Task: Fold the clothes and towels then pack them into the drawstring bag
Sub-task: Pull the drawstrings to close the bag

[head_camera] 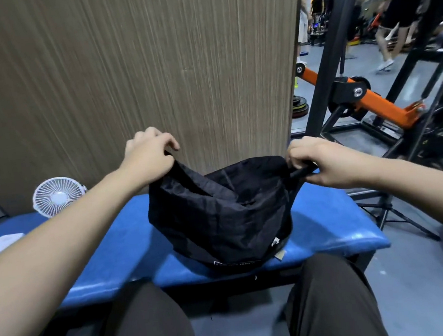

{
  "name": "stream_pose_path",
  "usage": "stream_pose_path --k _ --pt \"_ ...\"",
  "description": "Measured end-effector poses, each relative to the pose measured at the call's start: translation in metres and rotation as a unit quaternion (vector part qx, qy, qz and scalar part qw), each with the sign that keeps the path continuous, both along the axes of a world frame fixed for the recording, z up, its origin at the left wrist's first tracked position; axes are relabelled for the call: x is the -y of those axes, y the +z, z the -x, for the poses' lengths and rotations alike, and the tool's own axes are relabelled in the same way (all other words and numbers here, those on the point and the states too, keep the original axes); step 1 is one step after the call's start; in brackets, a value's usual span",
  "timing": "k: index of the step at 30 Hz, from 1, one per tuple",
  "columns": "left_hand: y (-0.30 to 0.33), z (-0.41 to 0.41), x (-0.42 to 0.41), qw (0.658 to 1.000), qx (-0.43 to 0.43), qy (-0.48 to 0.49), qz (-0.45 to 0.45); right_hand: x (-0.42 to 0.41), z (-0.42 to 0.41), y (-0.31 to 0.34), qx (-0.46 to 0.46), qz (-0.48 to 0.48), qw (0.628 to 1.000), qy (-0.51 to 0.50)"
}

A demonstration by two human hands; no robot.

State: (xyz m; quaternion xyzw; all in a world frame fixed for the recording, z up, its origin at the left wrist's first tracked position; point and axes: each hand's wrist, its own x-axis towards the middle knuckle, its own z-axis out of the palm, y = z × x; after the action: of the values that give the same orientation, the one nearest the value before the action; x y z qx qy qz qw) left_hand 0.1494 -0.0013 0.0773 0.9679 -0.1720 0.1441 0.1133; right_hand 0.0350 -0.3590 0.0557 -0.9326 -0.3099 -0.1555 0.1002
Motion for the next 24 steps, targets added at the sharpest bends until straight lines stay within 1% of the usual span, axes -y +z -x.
stream_pose_path --k 2,3,6,9,12,17,18,20,22,24 --pt "0.004 0.019 0.022 0.996 0.016 -0.080 -0.037 -0.003 0.001 -0.001 0.024 -0.001 1.000 0.011" --pt "0.004 0.028 0.034 0.991 0.002 -0.129 -0.038 -0.006 0.003 -0.002 0.046 -0.001 0.999 0.019" --pt "-0.005 0.055 0.071 0.963 -0.085 -0.255 -0.029 -0.013 0.012 -0.004 0.114 0.026 0.992 0.042" --pt "-0.025 0.074 0.107 0.941 -0.124 -0.308 -0.064 -0.014 0.022 -0.013 0.173 0.077 0.981 0.047" --pt "-0.046 0.077 0.128 0.935 -0.143 -0.315 -0.081 -0.009 0.029 -0.026 0.200 0.105 0.973 0.043" --pt "-0.059 0.073 0.136 0.943 -0.134 -0.294 -0.076 0.003 0.038 -0.034 0.223 0.120 0.967 0.031" --pt "-0.059 0.072 0.135 0.948 -0.118 -0.283 -0.083 0.006 0.039 -0.034 0.229 0.121 0.966 0.030" --pt "-0.057 0.068 0.132 0.961 -0.055 -0.253 -0.099 0.011 0.041 -0.036 0.233 0.131 0.963 0.035" --pt "-0.049 0.064 0.127 0.971 0.004 -0.220 -0.091 0.014 0.044 -0.037 0.225 0.156 0.961 0.043" --pt "-0.040 0.058 0.121 0.980 0.024 -0.185 -0.069 0.017 0.048 -0.039 0.218 0.183 0.957 0.046"
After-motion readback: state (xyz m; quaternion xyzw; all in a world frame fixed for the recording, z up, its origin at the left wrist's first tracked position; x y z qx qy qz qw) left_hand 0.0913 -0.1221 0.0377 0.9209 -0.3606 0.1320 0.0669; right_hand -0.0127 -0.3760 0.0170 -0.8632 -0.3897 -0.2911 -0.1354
